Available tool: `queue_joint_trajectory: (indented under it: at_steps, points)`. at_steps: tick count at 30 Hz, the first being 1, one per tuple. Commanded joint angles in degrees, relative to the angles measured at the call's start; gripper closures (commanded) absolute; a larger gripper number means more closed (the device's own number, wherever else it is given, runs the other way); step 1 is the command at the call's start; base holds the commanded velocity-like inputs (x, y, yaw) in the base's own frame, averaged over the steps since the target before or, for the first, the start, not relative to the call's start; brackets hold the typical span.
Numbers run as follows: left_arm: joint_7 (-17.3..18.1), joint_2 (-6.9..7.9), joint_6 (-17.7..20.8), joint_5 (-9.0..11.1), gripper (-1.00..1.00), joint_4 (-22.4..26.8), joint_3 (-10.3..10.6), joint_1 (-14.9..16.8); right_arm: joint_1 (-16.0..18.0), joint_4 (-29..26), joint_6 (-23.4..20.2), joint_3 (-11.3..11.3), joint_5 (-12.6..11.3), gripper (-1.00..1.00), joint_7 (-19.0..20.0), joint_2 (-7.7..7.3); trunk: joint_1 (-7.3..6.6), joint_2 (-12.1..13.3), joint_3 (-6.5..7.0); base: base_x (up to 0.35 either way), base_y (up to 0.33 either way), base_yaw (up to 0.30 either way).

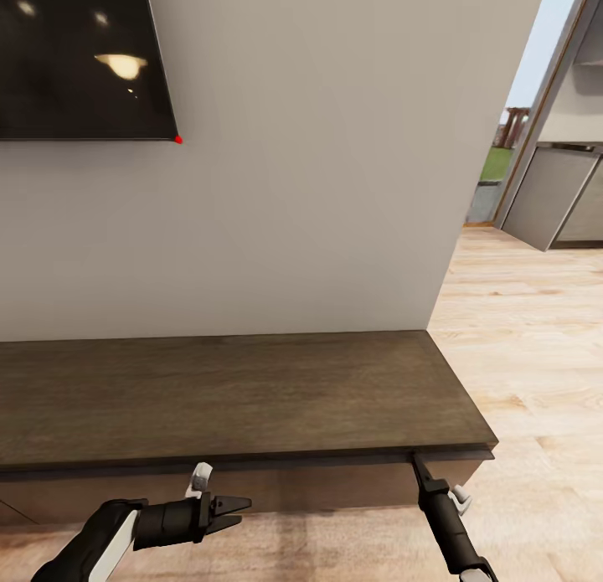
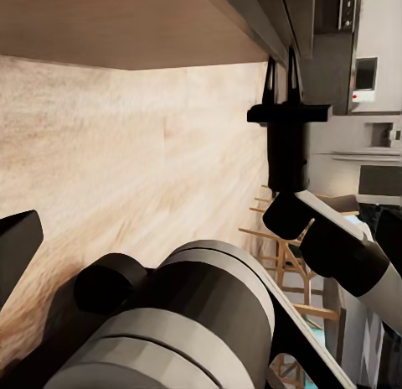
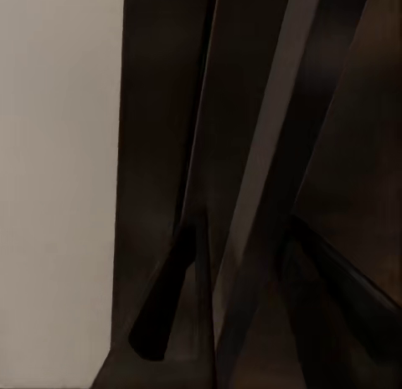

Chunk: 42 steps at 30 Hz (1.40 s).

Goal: Place each of the two pumpkins and all three candles from the living room inside a cabinet in the living room (use any cabinet), then make sure every cabinet is closed, and position the cauldron so it is next to a table in the living room.

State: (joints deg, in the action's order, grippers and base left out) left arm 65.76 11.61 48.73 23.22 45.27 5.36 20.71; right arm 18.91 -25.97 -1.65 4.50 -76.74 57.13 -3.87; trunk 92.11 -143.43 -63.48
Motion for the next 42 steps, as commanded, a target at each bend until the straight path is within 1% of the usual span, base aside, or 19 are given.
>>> queue_joint_trajectory:
  at_steps: [1,42]
  points:
    - [-0.02,0.06,0.39,0.34,-1.0,0.0,0.18,0.03,0.07,-0.04,-0.28,-0.11,-0.61,1.0,0.44,0.0,-0.02,-0.02,-0.04,0.0,0.0,0.0]
    - [-0.06,-0.01,0.31,0.43,-1.0,0.0,0.18,0.03,0.07,-0.04,-0.28,-0.11,-0.61,1.0,0.44,-0.04,-0.02,-0.02,-0.04,-0.005,0.0,0.0]
